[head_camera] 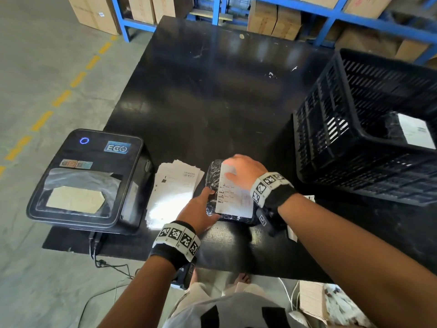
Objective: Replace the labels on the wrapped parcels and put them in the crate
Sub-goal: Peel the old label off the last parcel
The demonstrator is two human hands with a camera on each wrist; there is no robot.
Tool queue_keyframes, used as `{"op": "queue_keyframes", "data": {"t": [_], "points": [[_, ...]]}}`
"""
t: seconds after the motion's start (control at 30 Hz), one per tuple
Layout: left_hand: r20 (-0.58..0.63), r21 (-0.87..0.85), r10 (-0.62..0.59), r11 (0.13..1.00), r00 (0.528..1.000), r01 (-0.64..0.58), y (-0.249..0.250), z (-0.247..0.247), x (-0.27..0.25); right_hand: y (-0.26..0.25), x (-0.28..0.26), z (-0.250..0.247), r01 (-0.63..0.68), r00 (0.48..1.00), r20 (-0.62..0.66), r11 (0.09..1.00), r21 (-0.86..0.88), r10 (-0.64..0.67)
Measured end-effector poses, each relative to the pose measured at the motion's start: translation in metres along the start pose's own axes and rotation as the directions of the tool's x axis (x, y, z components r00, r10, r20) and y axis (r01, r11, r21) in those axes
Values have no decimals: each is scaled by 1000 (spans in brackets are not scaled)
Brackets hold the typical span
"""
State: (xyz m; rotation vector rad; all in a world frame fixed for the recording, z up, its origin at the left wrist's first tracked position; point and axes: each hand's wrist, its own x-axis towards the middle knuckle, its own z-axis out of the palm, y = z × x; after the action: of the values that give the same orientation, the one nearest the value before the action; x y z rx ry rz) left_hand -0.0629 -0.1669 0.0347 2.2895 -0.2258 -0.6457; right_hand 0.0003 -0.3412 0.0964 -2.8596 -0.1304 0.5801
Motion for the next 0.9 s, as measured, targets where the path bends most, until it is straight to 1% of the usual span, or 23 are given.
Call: {"op": "queue_keyframes", "data": {"t": [0.13,0.2,0.33,0.5,0.67,0.8,0.9], "points": [[24,24,-11,1000,1000,11,2,0,11,0,23,-11,-3,994,112,999,-46,8],[56,38,-22,999,998,20,3,0,18,0,31,-15,22,990,141,997,-75,-11],[92,193,-9,981,996,-9,8,0,28,1,43,-22,35,988,153,999,-20,-32],[19,253,66,965,998,-69,14,1,33,0,56,-30,30,983,179,999,39,-36],[0,244,101,965,995,-98,14,0,33,5,62,-29,56,977,203,998,36,-62],[-5,251,92,964,996,-87,15,0,33,11,62,-25,108,974,200,994,16,-109],[-16,254,100,963,995,-93,15,3,33,15,54,-24,178,967,184,984,2,-176]]}}
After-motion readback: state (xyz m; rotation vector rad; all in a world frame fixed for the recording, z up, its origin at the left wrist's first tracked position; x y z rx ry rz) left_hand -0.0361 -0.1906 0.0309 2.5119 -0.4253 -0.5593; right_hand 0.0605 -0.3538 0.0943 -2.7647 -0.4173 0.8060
